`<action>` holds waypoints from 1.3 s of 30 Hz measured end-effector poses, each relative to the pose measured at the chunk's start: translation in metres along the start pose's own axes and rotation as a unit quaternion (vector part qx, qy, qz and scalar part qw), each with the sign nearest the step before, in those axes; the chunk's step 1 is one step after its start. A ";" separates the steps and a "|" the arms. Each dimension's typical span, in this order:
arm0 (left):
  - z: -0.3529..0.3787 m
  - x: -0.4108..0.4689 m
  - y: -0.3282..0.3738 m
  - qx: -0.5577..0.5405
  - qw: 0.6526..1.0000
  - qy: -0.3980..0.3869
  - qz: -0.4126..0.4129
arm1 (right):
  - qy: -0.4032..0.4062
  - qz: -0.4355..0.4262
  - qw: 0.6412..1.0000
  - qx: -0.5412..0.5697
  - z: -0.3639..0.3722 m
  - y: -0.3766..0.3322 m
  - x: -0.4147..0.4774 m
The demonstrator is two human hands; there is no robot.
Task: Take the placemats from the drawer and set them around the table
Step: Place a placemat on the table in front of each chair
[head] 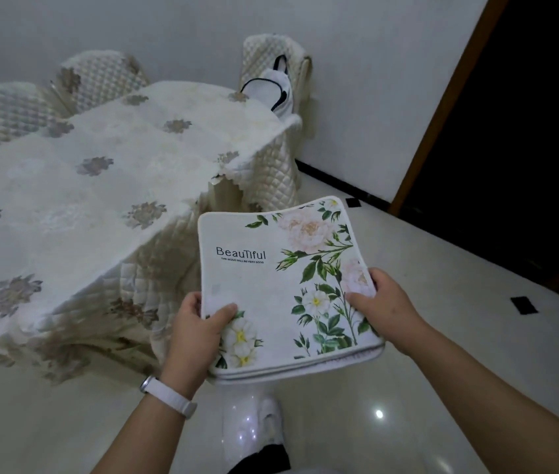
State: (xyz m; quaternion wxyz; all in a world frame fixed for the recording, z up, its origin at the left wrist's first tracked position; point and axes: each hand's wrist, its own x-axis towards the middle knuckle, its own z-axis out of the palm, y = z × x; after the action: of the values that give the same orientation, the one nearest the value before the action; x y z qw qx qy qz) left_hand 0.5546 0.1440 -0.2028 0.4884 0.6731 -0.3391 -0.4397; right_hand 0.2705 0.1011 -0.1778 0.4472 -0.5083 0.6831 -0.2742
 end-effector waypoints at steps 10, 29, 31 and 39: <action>0.080 0.147 0.092 0.046 0.991 -0.111 0.063 | 0.123 0.010 0.991 0.048 -0.045 -0.060 0.100; 0.332 0.318 0.180 0.052 0.995 -0.068 0.040 | 0.075 -0.011 0.990 0.122 -0.210 -0.062 0.388; 0.359 0.330 0.196 0.058 0.995 -0.055 0.053 | 0.065 -0.020 0.989 0.129 -0.236 -0.067 0.417; 0.421 0.381 0.227 0.064 0.996 -0.003 0.062 | 0.033 -0.028 0.991 0.130 -0.274 -0.087 0.512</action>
State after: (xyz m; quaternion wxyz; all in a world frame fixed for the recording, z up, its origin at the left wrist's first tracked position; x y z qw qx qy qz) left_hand 0.3054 -0.4116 -0.1428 0.4696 0.6796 -0.4087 -0.3881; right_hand 0.0236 -0.4304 -0.1525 0.4788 -0.4547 0.6418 -0.3900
